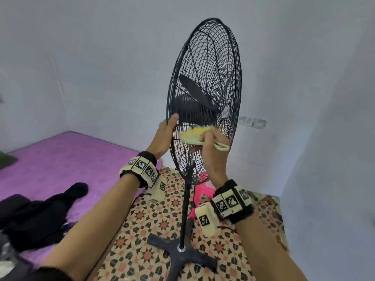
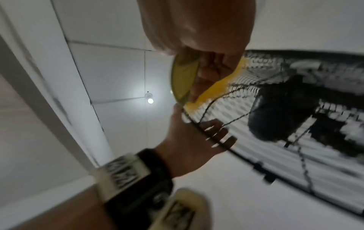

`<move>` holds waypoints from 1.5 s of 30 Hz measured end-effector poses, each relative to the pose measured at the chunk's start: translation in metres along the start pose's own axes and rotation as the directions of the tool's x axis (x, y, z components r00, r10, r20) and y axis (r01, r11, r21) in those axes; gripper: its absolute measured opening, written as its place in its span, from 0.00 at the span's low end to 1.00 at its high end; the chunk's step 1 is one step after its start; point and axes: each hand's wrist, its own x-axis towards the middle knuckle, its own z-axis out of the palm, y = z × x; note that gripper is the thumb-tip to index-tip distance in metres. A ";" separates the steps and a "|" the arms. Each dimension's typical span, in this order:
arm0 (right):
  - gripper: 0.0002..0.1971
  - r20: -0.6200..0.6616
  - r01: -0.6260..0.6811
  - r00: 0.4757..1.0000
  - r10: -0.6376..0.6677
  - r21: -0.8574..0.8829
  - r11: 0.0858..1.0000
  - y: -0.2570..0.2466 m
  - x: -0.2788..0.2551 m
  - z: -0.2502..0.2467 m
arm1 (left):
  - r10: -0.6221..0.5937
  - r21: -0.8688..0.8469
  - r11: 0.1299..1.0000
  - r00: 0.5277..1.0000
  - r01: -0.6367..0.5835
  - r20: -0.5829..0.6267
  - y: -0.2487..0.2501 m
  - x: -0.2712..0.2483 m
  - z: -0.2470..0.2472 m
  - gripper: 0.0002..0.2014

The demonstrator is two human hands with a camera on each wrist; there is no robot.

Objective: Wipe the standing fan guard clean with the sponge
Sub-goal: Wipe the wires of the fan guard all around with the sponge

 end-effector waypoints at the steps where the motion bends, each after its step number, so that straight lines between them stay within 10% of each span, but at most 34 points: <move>1: 0.15 0.027 0.038 0.999 -0.037 -0.033 0.999 0.000 -0.010 0.008 | -0.004 0.001 1.000 1.000 0.004 -0.004 0.009 -0.007 -0.001 0.52; 10: 0.12 0.142 0.194 0.974 -0.178 -0.103 0.976 -0.002 -0.048 0.019 | -0.037 -0.010 0.999 0.995 0.039 0.096 0.026 -0.027 -0.005 0.59; 16: 0.14 -0.292 0.118 0.943 -0.159 -0.153 0.981 0.011 -0.016 -0.004 | 0.087 -0.005 0.996 0.994 -0.087 0.058 0.038 -0.033 0.015 0.13; 22: 0.14 -0.029 0.295 0.952 -0.306 -0.200 0.935 0.001 -0.044 0.010 | -0.051 0.019 0.999 0.991 0.049 0.120 0.020 -0.025 0.007 0.55; 27: 0.14 -0.244 0.188 0.940 -0.240 -0.219 0.957 0.016 -0.016 -0.012 | -0.068 -0.025 0.997 0.984 0.073 0.164 0.011 -0.017 0.002 0.53; 35: 0.10 0.133 0.378 0.926 -0.355 -0.288 0.880 0.061 -0.061 0.005 | -0.051 -0.057 0.996 0.977 0.064 0.206 0.018 -0.016 -0.006 0.57; 40: 0.12 0.113 0.173 0.984 -0.141 -0.373 0.912 0.120 -0.098 -0.020 | -0.084 -0.047 0.995 0.982 0.093 0.168 0.010 -0.013 -0.006 0.55; 45: 0.11 0.139 0.398 0.917 -0.375 -0.219 0.891 0.064 -0.061 -0.004 | -0.081 -0.029 0.996 0.989 0.085 0.123 0.014 -0.017 0.000 0.55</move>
